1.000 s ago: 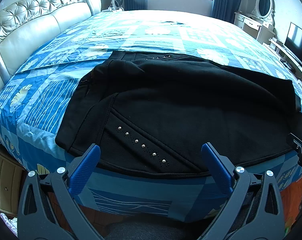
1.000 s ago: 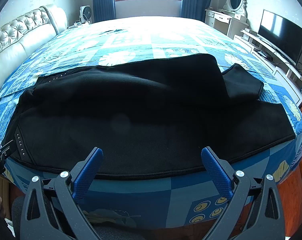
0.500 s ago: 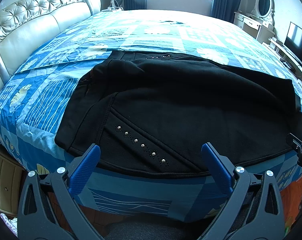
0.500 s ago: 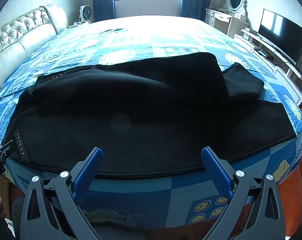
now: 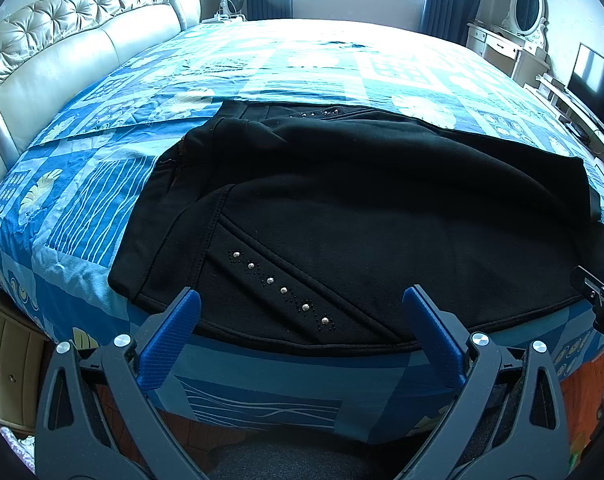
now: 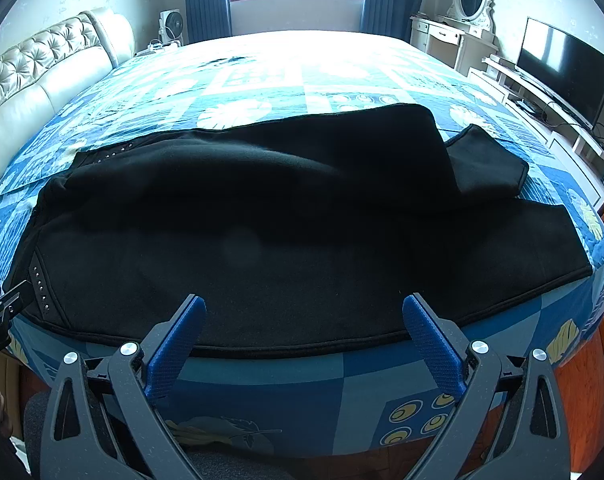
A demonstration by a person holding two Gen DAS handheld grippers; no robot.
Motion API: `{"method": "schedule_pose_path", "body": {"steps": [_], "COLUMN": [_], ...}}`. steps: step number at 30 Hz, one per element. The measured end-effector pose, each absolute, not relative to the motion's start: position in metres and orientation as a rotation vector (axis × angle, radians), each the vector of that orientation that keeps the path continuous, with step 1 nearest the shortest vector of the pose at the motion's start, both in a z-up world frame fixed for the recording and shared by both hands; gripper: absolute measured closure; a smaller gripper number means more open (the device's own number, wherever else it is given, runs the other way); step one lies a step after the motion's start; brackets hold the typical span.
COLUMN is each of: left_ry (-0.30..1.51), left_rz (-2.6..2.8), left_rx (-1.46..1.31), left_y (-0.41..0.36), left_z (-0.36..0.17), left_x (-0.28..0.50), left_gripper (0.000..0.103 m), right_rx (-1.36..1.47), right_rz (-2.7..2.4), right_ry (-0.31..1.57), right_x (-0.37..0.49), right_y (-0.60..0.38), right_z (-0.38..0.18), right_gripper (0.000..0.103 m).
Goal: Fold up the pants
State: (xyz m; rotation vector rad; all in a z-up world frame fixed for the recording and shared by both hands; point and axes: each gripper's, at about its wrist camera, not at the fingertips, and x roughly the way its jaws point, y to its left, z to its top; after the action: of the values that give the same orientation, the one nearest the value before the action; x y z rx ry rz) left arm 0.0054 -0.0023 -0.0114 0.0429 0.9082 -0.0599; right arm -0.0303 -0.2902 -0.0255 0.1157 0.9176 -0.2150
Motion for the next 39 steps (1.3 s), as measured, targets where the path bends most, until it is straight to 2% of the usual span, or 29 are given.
{"method": "schedule_pose_path", "body": {"steps": [30,35,39], "left_ry": [0.935,0.903,0.907], "left_rz": [-0.161,-0.214,-0.281], "left_rx": [-0.037,-0.017,0.018], "left_y": [0.010,0.026,0.054], "left_z": [-0.001,0.011,0.022], "left_x": [0.018,0.044,0.098], "left_gripper": [0.002,0.002,0.002], "right_rx": [0.167,0.246,0.264], "right_rz": [-0.086,0.132,0.283], "right_ry": [0.942,0.944,0.919], "right_x": [-0.021,0.012,0.068], "right_y": [-0.290,-0.294,-0.306], "right_z": [-0.026,-0.015,0.006], "right_gripper": [0.005,0.005,0.005]}}
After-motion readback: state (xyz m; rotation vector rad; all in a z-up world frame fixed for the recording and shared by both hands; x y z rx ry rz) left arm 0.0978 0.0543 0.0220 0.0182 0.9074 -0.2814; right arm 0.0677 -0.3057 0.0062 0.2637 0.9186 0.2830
